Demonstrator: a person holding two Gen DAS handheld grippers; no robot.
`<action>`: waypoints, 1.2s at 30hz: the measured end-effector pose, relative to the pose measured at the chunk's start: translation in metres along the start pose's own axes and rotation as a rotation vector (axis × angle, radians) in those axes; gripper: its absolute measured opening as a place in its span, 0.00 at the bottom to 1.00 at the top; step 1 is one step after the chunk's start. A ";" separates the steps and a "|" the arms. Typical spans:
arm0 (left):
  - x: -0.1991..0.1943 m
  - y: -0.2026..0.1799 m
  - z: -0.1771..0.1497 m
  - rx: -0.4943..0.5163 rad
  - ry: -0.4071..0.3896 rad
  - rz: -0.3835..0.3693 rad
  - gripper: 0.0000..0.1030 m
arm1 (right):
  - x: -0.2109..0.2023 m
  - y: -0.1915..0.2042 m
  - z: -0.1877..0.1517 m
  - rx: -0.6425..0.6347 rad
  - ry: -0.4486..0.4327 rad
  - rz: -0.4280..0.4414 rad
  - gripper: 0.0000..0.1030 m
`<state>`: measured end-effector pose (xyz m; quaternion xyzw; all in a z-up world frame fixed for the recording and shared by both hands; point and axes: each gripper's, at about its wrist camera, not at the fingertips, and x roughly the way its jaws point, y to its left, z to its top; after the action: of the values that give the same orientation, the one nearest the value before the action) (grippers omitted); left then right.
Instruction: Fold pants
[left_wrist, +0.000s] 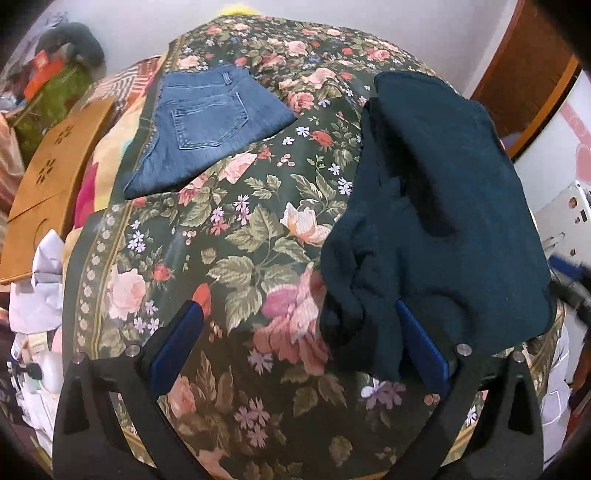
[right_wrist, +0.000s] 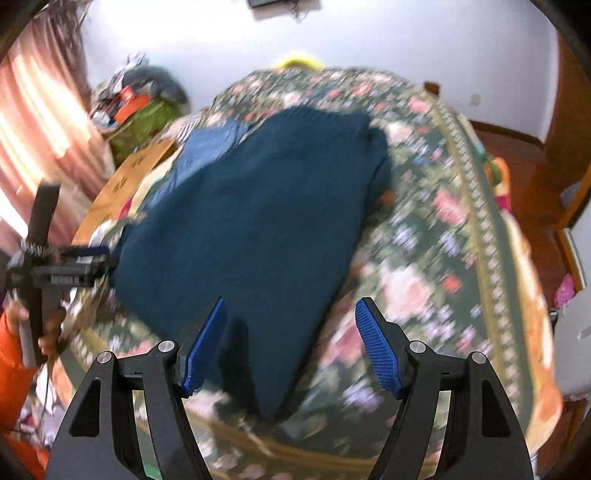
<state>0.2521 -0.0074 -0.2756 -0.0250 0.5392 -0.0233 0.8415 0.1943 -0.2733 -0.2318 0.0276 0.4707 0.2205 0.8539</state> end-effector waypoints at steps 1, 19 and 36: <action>-0.002 0.000 -0.001 0.003 -0.008 0.007 1.00 | 0.008 0.001 -0.005 -0.001 0.021 0.003 0.66; -0.029 -0.062 0.147 0.242 -0.249 0.001 0.97 | 0.006 -0.033 0.071 -0.010 -0.130 -0.079 0.66; 0.100 -0.103 0.217 0.341 -0.011 -0.120 0.64 | 0.086 -0.089 0.141 0.027 -0.139 0.010 0.22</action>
<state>0.4900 -0.1126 -0.2691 0.0857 0.5203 -0.1643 0.8336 0.3803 -0.2958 -0.2443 0.0567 0.4132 0.2159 0.8828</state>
